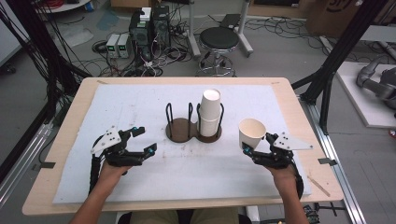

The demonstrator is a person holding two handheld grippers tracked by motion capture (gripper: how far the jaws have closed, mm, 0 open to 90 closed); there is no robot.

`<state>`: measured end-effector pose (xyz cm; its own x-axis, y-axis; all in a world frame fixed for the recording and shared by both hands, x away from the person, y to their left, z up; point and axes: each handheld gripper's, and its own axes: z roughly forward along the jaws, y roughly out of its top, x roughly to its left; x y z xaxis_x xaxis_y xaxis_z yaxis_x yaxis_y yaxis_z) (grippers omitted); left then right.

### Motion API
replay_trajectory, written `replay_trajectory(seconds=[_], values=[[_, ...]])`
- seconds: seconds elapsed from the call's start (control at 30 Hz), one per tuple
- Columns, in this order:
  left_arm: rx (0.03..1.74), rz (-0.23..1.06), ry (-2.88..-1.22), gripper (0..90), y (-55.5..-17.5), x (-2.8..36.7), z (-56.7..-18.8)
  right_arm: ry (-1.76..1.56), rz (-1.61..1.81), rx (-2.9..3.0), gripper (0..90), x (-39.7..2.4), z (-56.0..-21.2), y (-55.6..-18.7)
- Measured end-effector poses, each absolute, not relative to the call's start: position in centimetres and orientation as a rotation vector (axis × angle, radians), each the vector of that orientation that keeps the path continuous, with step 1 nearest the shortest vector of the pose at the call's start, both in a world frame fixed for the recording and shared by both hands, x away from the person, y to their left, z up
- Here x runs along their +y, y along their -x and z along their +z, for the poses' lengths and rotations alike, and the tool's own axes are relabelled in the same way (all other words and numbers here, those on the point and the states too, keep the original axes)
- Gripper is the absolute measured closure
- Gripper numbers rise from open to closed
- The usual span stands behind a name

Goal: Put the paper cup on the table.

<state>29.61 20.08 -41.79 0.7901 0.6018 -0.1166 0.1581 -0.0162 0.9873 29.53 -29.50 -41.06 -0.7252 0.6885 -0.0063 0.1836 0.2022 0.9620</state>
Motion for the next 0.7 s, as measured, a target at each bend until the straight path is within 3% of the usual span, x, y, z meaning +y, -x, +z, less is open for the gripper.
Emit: replay_trajectory(seconds=[0.7], values=[[0.632, 0.386, -1.581, 16.4, -29.8, 19.9, -42.1, -1.108, 1.361, 1.98, 33.2, -29.8, -43.2, -34.6]])
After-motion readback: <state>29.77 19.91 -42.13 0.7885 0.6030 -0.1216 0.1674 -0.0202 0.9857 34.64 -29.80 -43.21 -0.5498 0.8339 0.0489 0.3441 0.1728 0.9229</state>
